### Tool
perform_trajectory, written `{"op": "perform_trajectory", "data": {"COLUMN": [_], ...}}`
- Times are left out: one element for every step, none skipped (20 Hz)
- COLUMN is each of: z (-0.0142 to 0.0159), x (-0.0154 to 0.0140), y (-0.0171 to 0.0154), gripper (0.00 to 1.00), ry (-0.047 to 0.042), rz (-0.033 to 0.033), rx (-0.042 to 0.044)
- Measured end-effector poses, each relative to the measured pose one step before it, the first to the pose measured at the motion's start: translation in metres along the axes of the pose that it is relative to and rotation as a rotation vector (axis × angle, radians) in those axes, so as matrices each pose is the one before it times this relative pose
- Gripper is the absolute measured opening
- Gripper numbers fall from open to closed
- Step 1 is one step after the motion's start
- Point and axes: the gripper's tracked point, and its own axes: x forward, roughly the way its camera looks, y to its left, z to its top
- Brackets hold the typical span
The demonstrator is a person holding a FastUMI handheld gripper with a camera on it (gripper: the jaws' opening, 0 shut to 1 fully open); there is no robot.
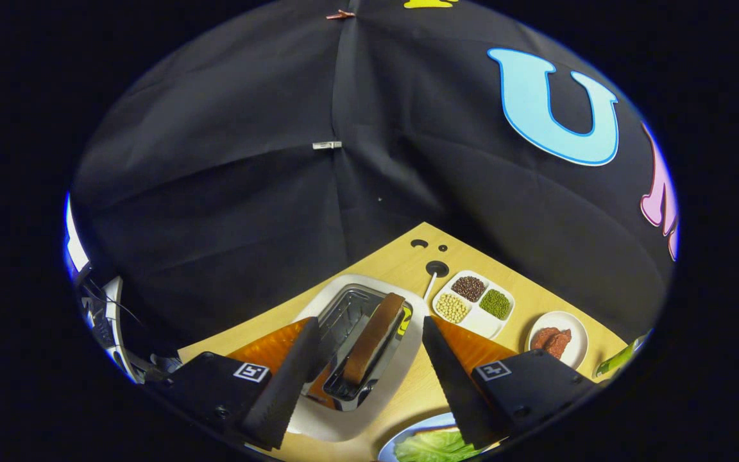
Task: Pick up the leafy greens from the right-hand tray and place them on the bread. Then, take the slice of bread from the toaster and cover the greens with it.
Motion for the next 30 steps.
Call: {"op": "perform_trajectory", "data": {"z": [-0.00369,-0.00306,-0.00084,0.00146,0.00068,0.00095,-0.00021,-0.00041,-0.00071,-0.00051,-0.00014,-0.00024,0.00072,-0.00148,0.00224,0.00191,0.00277,0.00453,0.00478,0.00514,0.00664,0.00777,0.00815,0.00927,0.00692,0.00737,0.00573,0.00740,0.00582,0.00450], "x": [0.00564,0.00482,0.00245,0.00334,0.00082,-0.00079,-0.00110,0.00122,0.00075,0.00032,-0.00135,-0.00075,-0.00024,-0.00014,-0.00367,-0.00159,-0.00207,-0.00475,-0.00493,-0.00739,-0.00598,-0.00818,-0.00723,-0.00775,-0.00668,-0.00751,-0.00817,-0.00912,-0.00937,-0.00979], "y": [-0.00214,-0.00304,-0.00132,-0.00067,-0.00014,0.00184,0.00297,0.00119,-0.00148,0.00016,-0.00023,-0.00085,0.00011,0.00113,0.00173,0.00012,-0.00005,0.00022,-0.00015,-0.00063,-0.00164,-0.00200,-0.00366,-0.00346,-0.00335,-0.00435,-0.00645,-0.00762,-0.00727,-0.00797], "gripper": [1.00,1.00,0.99,0.96,0.86,0.76,0.66,0.61,0.52,0.42,0.33,0.29,0.24,0.21,0.19,0.17,0.15,0.15,0.14,0.14,0.14,0.14,0.14,0.14,0.14,0.14,0.14,0.14,0.14,0.14], "ry": [0.01415,0.00923,0.00226,-0.00290,-0.00260,0.00019,0.00087,0.00539,0.00618,0.00554,0.00663,0.00428,-0.00041,0.00645,-0.00041,-0.00282,-0.01022,-0.01528,-0.00856,-0.01054,-0.01296,-0.01767,-0.02047,-0.02047,-0.01377,-0.01491,-0.01325,-0.01681,-0.01619,-0.01149], "rz": [-0.01361,-0.01203,-0.00981,-0.00951,-0.00413,-0.00369,0.00203,-0.00207,0.00019,-0.00061,-0.00560,-0.00307,0.00017,0.00209,0.00462,-0.00046,0.00297,0.00336,0.00209,0.00221,-0.00060,-0.00246,-0.00445,-0.00168,0.00198,-0.00028,-0.00395,-0.00721,-0.00329,-0.00051], "rx": [-0.00117,-0.00195,-0.00275,-0.00303,-0.00383,-0.00016,-0.00041,-0.00338,-0.00037,0.00337,0.00053,0.00139,0.00720,0.00792,0.00676,0.00039,-0.00002,-0.00156,0.00079,0.00474,0.00450,0.00290,0.00537,0.00643,0.00592,0.00906,0.00617,0.00619,0.00763,0.01319]}}
